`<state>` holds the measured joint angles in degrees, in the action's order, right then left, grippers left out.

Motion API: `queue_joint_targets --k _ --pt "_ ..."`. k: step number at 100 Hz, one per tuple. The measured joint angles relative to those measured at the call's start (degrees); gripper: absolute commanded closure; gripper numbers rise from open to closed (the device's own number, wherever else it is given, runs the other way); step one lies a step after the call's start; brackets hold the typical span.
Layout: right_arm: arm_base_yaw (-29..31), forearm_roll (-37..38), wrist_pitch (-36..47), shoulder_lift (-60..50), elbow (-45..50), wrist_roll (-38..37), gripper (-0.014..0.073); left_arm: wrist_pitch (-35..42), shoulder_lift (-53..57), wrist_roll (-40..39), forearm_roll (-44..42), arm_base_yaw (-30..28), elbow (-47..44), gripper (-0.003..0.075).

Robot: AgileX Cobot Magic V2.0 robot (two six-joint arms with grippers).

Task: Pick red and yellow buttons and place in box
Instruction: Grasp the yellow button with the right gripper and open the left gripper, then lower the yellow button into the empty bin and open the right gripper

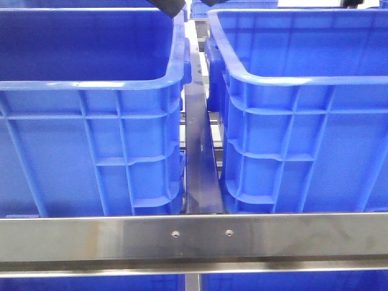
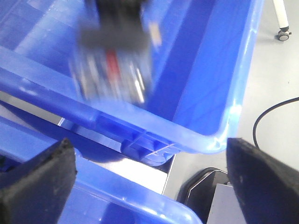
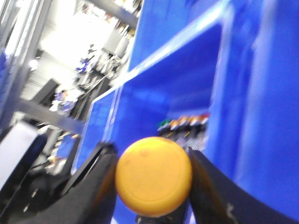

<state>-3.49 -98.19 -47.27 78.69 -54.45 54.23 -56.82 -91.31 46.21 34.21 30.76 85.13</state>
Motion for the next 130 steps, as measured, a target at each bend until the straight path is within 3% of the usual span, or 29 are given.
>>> queue_joint_targets --k 14,31,50,78,130 --pt "3.8 6.24 3.29 0.0 -3.19 2.63 0.0358 0.0 0.0 0.0 0.0 0.0 0.0 0.01" --pt "4.68 10.53 15.47 0.14 -4.46 8.91 0.036 -0.08 0.0 0.0 0.0 0.0 0.0 0.01" --pt "4.68 10.16 24.29 3.47 -4.58 22.67 0.036 -0.08 0.0 0.0 -0.08 0.0 0.0 0.01" --pt "4.68 2.75 26.61 13.93 -8.28 39.73 0.036 -0.08 0.0 0.0 -0.08 0.0 0.0 0.01" --pt "4.68 -1.2 26.95 28.92 -17.86 43.68 0.036 -0.08 0.0 0.0 -0.08 0.0 0.0 0.0099"
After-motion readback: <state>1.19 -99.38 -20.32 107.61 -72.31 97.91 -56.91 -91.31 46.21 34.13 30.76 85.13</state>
